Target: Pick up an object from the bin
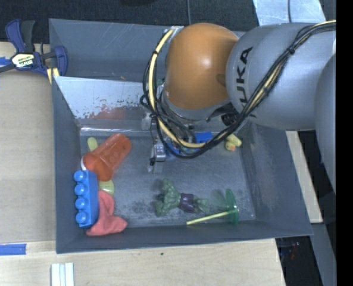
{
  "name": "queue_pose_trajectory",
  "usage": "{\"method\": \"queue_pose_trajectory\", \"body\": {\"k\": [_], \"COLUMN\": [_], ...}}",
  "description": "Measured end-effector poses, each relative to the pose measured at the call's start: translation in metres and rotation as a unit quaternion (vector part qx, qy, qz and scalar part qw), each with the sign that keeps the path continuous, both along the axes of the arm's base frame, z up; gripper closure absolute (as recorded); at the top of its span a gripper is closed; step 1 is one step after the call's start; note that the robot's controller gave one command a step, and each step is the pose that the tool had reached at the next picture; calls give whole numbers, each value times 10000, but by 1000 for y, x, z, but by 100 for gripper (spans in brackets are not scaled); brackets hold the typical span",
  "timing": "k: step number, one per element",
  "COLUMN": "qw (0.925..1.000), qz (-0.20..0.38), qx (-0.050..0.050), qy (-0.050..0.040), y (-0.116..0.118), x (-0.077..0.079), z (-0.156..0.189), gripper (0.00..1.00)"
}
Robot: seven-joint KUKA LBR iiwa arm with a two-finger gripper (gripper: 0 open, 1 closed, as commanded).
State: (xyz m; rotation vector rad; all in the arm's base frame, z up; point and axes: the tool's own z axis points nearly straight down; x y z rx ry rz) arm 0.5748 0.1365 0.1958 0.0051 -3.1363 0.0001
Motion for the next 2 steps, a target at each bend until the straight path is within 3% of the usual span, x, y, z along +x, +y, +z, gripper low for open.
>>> {"method": "queue_pose_trajectory", "body": {"k": [1, 2], "qw": [10000, 9997], "qz": [-15, 235], "qx": [6, 11], "qy": [-43, -76], "y": [-1, 30], "x": [2, 20], "z": [5, -52], "gripper": [0, 0]}}
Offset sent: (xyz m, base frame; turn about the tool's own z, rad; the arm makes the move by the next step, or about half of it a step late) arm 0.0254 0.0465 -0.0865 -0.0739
